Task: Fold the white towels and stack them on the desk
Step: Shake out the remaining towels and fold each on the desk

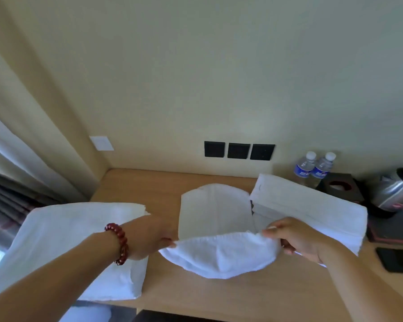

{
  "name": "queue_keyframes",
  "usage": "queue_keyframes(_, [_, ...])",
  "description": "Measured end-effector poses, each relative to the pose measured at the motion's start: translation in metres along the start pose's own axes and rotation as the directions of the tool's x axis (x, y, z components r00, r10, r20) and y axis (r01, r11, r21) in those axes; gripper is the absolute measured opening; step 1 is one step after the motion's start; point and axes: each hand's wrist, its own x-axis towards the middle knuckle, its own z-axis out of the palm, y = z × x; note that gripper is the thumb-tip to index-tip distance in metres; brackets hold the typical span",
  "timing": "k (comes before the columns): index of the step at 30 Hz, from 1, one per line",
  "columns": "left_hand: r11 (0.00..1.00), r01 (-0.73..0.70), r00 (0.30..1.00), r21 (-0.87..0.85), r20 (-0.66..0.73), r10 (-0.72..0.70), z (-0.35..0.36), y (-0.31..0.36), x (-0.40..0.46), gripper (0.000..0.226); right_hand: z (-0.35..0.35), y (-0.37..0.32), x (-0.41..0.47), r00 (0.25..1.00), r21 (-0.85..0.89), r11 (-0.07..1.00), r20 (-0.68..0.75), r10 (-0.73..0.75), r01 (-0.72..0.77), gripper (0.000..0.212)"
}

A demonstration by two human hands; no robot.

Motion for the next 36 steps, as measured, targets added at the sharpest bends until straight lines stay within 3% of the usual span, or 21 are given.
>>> queue_keyframes(4, [0.991, 0.068, 0.974, -0.119, 0.223, -0.040, 0.067, 0.006, -0.010, 0.034, 0.023, 0.055, -0.017, 0.974, -0.006, 0.977, 0.083, 0.212, -0.212, 0.028])
queue_keyframes(7, [0.989, 0.102, 0.938, -0.108, 0.341, -0.060, 0.099, 0.014, -0.012, 0.034, 0.031, 0.089, -0.018, 0.939, -0.031, 0.953, 0.163, 0.304, -0.303, 0.075])
queue_keyframes(9, [0.991, 0.116, 0.933, -0.062, 0.349, -0.087, 0.111, 0.017, -0.006, 0.033, 0.034, 0.102, -0.012, 0.929, -0.020, 0.948, 0.193, 0.315, -0.317, 0.088])
queue_keyframes(13, [0.987, 0.156, 0.954, -0.038, 0.266, -0.140, 0.123, 0.008, 0.010, 0.035, 0.036, 0.113, 0.012, 0.931, -0.021, 0.951, 0.198, 0.307, -0.309, 0.085])
queue_keyframes(18, [0.965, 0.243, 0.968, -0.099, 0.091, -0.234, 0.133, -0.017, 0.042, 0.036, 0.028, 0.110, 0.056, 0.965, 0.002, 0.970, 0.105, 0.241, -0.243, 0.033])
queue_keyframes(20, [0.944, 0.303, 0.953, -0.129, 0.010, -0.304, 0.132, -0.027, 0.062, 0.033, 0.022, 0.101, 0.076, 0.982, 0.015, 0.983, 0.051, 0.183, -0.184, 0.023])
queue_keyframes(25, [0.867, 0.433, 0.872, -0.246, -0.129, -0.472, 0.123, -0.058, 0.116, 0.033, 0.009, 0.069, 0.144, 0.985, 0.021, 1.000, -0.173, 0.010, -0.007, 0.039])
queue_keyframes(31, [0.795, 0.543, 0.785, -0.271, -0.170, -0.595, 0.110, -0.092, 0.179, 0.025, 0.032, 0.044, 0.224, 0.848, -0.223, 0.969, -0.490, -0.201, 0.101, 0.029])
queue_keyframes(36, [0.802, 0.506, 0.745, -0.318, -0.307, -0.592, 0.119, -0.105, 0.216, 0.026, 0.053, 0.041, 0.276, 0.725, -0.260, 0.966, -0.662, -0.188, 0.013, 0.029])
